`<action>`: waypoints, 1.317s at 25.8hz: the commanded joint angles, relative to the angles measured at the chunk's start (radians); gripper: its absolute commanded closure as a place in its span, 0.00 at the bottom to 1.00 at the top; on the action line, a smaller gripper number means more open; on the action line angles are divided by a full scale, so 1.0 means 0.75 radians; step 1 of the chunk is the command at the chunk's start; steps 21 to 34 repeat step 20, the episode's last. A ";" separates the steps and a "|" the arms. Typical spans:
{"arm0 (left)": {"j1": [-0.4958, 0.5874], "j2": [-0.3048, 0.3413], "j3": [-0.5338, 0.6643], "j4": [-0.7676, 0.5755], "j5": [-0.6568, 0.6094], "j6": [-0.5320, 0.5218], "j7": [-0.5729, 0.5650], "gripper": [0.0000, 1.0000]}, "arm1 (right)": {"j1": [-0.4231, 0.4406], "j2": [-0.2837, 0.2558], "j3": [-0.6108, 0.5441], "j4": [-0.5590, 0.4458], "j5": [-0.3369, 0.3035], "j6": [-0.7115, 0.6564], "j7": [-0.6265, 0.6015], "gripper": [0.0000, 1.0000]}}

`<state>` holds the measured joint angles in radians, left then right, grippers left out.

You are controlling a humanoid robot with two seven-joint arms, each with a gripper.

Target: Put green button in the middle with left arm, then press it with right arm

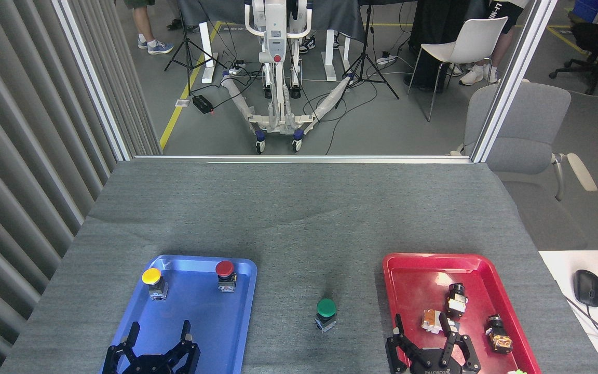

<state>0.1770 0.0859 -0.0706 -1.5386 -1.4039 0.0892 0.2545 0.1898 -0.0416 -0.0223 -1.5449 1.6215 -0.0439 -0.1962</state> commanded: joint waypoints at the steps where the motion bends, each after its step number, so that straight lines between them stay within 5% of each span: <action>1: 0.003 0.000 0.000 0.000 -0.002 0.002 0.000 0.01 | 0.019 -0.032 -0.023 -0.018 -0.053 -0.003 0.004 0.00; 7: 0.003 0.000 0.000 0.000 0.000 0.002 0.000 0.01 | 0.050 -0.061 -0.107 -0.020 -0.053 -0.121 -0.002 0.00; 34: 0.005 0.000 0.000 0.000 -0.002 0.010 0.000 0.01 | 0.050 -0.077 -0.109 -0.020 -0.057 -0.111 -0.002 0.00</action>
